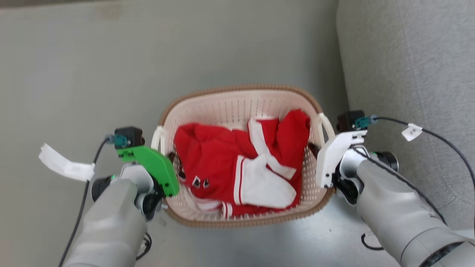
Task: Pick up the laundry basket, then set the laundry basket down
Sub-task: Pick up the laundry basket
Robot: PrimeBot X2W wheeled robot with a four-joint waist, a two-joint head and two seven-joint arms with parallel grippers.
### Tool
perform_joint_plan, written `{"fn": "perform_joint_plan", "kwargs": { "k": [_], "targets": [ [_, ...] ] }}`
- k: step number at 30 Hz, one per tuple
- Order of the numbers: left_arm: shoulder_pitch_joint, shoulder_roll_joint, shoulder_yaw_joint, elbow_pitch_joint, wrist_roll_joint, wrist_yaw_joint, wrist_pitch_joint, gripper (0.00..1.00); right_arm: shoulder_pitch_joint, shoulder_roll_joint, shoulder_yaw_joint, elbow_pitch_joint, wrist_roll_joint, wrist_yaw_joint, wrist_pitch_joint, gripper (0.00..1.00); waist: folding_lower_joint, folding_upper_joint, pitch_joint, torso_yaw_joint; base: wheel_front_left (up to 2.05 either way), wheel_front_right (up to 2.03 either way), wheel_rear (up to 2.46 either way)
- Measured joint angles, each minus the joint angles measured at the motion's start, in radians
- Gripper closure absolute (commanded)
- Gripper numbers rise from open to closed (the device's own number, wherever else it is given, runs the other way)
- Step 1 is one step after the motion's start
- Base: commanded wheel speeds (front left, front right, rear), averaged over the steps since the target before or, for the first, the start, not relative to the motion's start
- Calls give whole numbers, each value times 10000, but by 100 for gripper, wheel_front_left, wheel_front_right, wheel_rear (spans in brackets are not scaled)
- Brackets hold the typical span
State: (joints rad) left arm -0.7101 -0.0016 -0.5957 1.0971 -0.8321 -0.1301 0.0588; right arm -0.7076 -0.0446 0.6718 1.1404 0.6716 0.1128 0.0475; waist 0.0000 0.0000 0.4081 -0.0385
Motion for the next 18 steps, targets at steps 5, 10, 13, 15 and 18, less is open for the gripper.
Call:
{"fn": "perform_joint_plan", "kwargs": {
  "k": [5,10,13,15,18],
  "targets": [
    [447,-19,-123,232,-197,0,115,100,291,33,337,4,111,-2,424,100,0,0,-643,-34,0,0,0],
    [929,-40,-219,366,-376,0,351,100,690,42,740,-2,180,-4,748,100,0,0,-1285,-86,0,0,0],
    [1148,-48,-261,428,-424,0,391,100,901,58,828,-6,272,-4,859,100,0,0,-1538,-108,0,0,0],
    [1349,-54,-311,458,-543,0,479,100,1117,58,922,-13,393,-6,957,100,0,0,-1796,-132,0,0,0],
    [1614,-56,-433,487,-725,0,562,100,1392,58,1062,-29,529,-19,1045,100,0,0,-2180,-172,0,0,0]
  ]
}}
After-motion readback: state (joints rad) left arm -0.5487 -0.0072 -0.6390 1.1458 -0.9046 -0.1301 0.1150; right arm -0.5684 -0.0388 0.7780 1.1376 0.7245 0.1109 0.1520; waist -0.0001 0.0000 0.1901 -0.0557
